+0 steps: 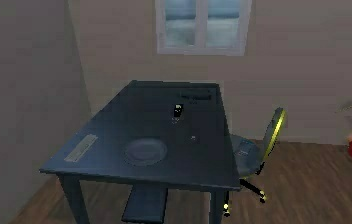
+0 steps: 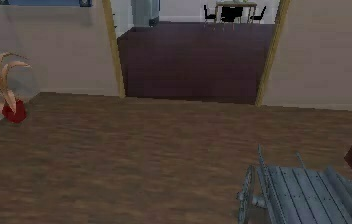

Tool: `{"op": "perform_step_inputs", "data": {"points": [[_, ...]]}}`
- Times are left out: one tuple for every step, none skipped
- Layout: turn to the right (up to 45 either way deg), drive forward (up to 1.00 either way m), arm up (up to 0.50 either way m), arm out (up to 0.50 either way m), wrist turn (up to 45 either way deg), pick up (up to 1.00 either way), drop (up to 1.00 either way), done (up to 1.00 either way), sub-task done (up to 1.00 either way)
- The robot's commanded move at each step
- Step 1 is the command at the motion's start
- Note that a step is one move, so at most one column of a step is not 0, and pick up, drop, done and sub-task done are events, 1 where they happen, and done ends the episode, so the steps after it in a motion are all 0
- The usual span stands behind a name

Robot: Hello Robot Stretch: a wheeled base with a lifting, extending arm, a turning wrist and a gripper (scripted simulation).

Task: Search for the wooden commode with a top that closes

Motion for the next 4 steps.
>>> {"op": "perform_step_inputs", "data": {"points": [[6.0, 0.0, 0.0, 0.0, 0.0, 0.0, 0.0, 0.0, 0.0], [0.0, 0.1, 0.0, 0.0, 0.0, 0.0, 0.0, 0.0, 0.0], [-45.0, 0.0, 0.0, 0.0, 0.0, 0.0, 0.0, 0.0, 0.0], [-36.0, 0.0, 0.0, 0.0, 0.0, 0.0, 0.0, 0.0, 0.0]]}}
